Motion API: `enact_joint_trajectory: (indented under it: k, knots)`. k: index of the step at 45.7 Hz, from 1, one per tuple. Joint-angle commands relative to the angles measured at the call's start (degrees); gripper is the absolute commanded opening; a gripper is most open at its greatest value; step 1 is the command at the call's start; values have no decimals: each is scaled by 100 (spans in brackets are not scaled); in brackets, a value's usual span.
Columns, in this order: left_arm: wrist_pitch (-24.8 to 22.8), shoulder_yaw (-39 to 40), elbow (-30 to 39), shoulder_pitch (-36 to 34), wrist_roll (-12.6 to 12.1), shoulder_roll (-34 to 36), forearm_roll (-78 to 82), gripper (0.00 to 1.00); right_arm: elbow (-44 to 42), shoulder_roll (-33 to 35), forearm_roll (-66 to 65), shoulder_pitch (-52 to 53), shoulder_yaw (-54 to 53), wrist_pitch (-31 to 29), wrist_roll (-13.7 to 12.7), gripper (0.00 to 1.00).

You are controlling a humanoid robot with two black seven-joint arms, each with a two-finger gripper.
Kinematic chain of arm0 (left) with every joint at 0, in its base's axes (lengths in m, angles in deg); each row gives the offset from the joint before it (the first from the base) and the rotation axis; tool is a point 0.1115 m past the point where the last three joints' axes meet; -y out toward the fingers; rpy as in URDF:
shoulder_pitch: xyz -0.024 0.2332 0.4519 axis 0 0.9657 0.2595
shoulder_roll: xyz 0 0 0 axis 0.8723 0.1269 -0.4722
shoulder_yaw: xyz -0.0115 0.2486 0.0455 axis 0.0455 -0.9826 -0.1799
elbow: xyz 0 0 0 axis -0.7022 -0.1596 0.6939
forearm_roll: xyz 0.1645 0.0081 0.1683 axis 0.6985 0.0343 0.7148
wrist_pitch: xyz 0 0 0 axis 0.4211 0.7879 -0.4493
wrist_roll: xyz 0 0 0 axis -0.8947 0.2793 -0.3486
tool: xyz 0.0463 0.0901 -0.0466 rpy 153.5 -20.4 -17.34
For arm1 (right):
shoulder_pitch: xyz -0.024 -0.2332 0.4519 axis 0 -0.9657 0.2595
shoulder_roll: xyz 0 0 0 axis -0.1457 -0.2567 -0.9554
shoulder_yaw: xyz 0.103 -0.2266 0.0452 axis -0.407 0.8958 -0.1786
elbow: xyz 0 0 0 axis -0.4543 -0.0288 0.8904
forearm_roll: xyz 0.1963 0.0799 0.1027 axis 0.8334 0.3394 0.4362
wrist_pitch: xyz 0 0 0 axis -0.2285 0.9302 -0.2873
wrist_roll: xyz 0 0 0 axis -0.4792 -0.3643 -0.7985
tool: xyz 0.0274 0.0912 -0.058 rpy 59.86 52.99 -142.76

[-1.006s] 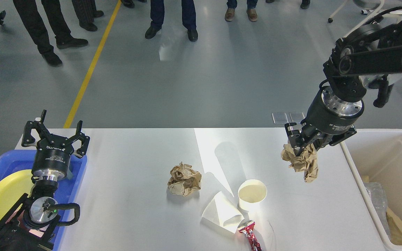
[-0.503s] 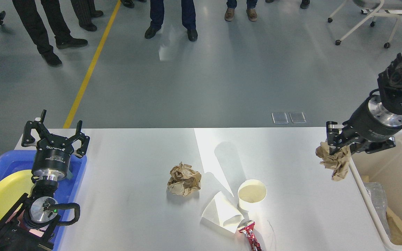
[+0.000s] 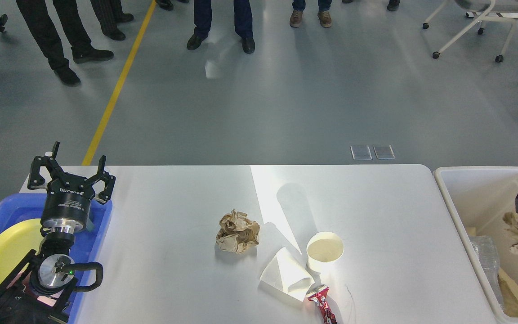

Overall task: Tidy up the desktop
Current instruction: 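Lower the paper ball into the bin and open the right gripper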

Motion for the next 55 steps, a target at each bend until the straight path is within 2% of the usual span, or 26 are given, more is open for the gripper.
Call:
enact_joint_trajectory:
  k: [1,7,17,26,41,42,43,49,55]
  knots:
    - [0,0,0,0,-1,0,-1,96,-563,-158,9,-1321,-800,1038,-16,0]
    - [0,0,0,-9,-1,0,7,96,-1107,-483,35,-2305,-1363,1935,-25,0]
    - [0,0,0,0,-1,0,7,96,-2680,-1484,88,-3712,-1953,2797,-7,0]
    - [0,0,0,0,-1,0,7,96,-3622,-2197,115,-4363,-2252,2973,2,0]
    - [0,0,0,0,-1,0,7,96,-3710,-2347,115,-4513,-2261,3202,-16,0]
    - [0,0,0,0,-1,0,7,96,-3719,-2347,115,-4513,-2252,3210,-16,10]
    - [0,0,0,-9,-1,0,7,96,-3719,-2329,115,-4513,-2252,3210,-16,26]
    - [0,0,0,0,-1,0,7,96,-3710,-2312,115,-4504,-2234,3316,-7,100]
    - [0,0,0,0,-1,0,7,96,-3675,-2312,123,-4504,-2252,3316,-16,100]
